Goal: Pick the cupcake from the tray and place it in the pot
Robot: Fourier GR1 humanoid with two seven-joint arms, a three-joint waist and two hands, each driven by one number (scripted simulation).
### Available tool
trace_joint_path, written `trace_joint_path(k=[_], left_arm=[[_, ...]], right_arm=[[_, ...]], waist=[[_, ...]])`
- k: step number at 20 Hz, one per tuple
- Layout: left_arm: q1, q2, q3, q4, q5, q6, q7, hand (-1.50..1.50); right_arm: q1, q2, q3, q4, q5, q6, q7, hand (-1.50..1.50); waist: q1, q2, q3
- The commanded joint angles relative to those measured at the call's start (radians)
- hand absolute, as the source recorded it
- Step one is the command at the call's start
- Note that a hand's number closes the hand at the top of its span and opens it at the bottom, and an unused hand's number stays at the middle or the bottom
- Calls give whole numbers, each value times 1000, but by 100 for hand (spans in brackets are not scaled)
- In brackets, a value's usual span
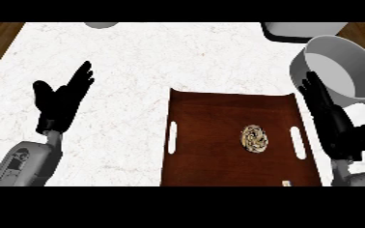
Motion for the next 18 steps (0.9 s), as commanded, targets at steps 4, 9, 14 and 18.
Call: trace_joint_path(k=[4,9,14,18], left_arm=[[125,62,32,-72,-111,98,-64,0],[183,98,60,-35,-106,91,-65,0],[284,104,58,-203,-123,119,-12,0],[236,55,88,-80,-151,105,-94,0]], right_arm=[[117,-116,-79,21,-36,37,133,150],[172,-272,-76,59,393,-227,-98,-150],[347,-126,-40,-75,433,-342,-276,-150],[419,-252,-68,-238,442,-211,-128,-150]], waist=[[19,-3,26],[5,-14,24],[7,-5,27],[2,2,25]])
